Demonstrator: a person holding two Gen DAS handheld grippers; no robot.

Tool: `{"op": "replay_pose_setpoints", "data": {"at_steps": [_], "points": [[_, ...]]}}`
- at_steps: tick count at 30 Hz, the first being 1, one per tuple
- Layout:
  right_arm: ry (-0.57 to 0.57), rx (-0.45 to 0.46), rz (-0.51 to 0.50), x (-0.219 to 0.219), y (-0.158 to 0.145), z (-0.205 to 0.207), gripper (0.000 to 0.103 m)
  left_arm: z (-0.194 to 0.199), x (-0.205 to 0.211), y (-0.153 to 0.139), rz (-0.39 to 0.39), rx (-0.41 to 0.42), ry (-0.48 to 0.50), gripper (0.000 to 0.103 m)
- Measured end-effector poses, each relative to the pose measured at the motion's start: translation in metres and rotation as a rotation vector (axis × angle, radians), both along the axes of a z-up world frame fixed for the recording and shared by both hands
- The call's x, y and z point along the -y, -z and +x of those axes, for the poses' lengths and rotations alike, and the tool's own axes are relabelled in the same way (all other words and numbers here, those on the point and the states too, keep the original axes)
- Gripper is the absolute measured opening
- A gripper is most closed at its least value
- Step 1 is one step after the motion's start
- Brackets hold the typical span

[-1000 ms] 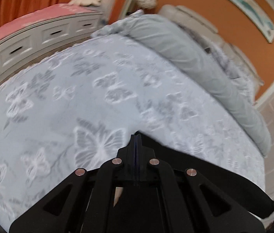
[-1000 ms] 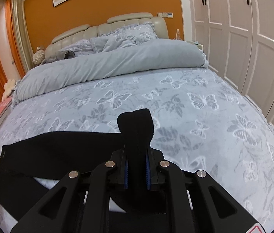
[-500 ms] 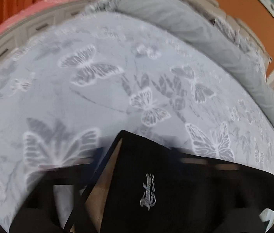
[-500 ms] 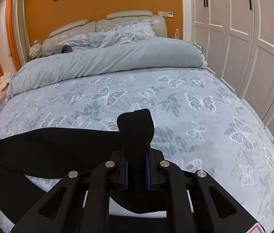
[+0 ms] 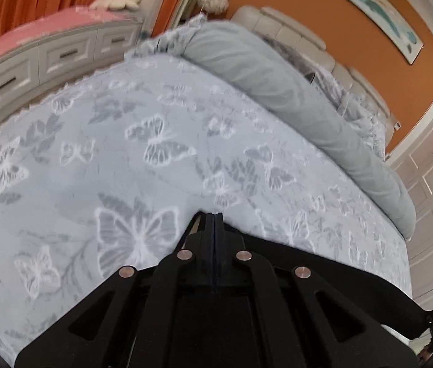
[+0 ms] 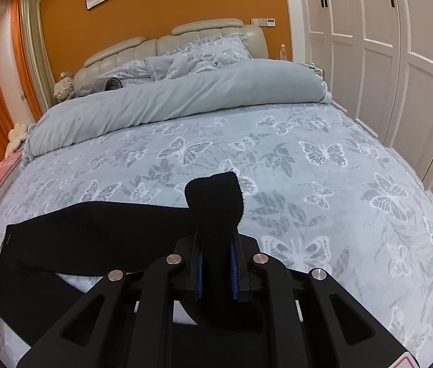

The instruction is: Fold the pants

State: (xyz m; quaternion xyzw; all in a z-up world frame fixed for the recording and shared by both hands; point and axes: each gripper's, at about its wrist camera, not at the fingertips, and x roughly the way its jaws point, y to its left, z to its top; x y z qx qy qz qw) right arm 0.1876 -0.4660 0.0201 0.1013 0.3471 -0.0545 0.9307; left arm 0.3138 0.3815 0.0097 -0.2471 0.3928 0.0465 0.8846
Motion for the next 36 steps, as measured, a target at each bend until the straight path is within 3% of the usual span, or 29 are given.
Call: {"op": "replay_pose_setpoints", "data": {"at_steps": [1,2,3,5,6,12,13,15,16,18,21,23,25,27,30,32,36], "points": [[-0.002,-0.003,0.002,-0.001,0.0,-0.001,0.011,0.005,0.001,0.011,0.002,-0.057,-0.014,0.007],[-0.008,-0.007,0.001,-0.003,0.001,-0.002,0.011,0.01,0.004,0.02,0.004,-0.089,-0.015,0.021],[-0.01,-0.009,-0.001,-0.004,0.001,-0.002,0.011,0.013,0.006,0.027,0.003,-0.106,-0.009,0.049],[-0.011,-0.013,-0.005,-0.005,0.002,0.0,0.011,0.027,0.015,0.048,0.031,-0.131,-0.002,0.082],[-0.013,-0.017,-0.015,-0.005,0.003,0.002,0.011,0.028,0.018,0.054,0.056,-0.129,-0.008,0.082],[0.012,-0.024,-0.027,0.005,0.013,0.014,0.011,0.08,0.031,0.095,0.07,-0.167,0.075,0.078],[0.018,-0.026,-0.029,0.006,0.015,0.015,0.011,0.09,0.034,0.102,0.059,-0.178,0.096,0.071],[0.027,-0.032,-0.037,0.007,0.017,0.017,0.012,0.103,0.038,0.114,0.056,-0.225,0.104,0.021],[0.032,-0.032,-0.041,0.007,0.018,0.018,0.012,0.106,0.038,0.117,0.077,-0.236,0.086,0.021],[0.04,-0.032,-0.041,0.007,0.019,0.018,0.012,0.099,0.038,0.111,0.073,-0.186,0.091,0.009],[0.032,-0.021,-0.032,0.007,0.017,0.015,0.012,0.058,0.029,0.076,0.008,-0.027,0.079,0.008],[0.014,0.001,-0.023,0.006,0.011,0.008,0.012,0.007,0.02,0.04,-0.062,0.082,0.113,0.008],[-0.007,0.021,-0.022,0.007,0.003,-0.005,0.012,-0.039,0.017,0.013,-0.087,0.154,0.151,0.008],[-0.027,0.037,-0.019,0.011,-0.002,-0.022,0.012,-0.099,0.021,-0.011,-0.063,0.204,0.195,0.008],[-0.046,0.029,-0.017,0.025,0.009,-0.056,0.013,-0.159,0.026,-0.007,-0.051,0.176,0.211,0.009],[-0.053,-0.011,-0.017,0.037,0.032,-0.081,0.015,-0.2,0.025,0.021,-0.068,0.096,0.196,0.009],[-0.019,-0.151,-0.021,0.06,0.094,-0.122,0.03,-0.243,0.02,0.086,-0.061,-0.093,0.106,0.013]]}}
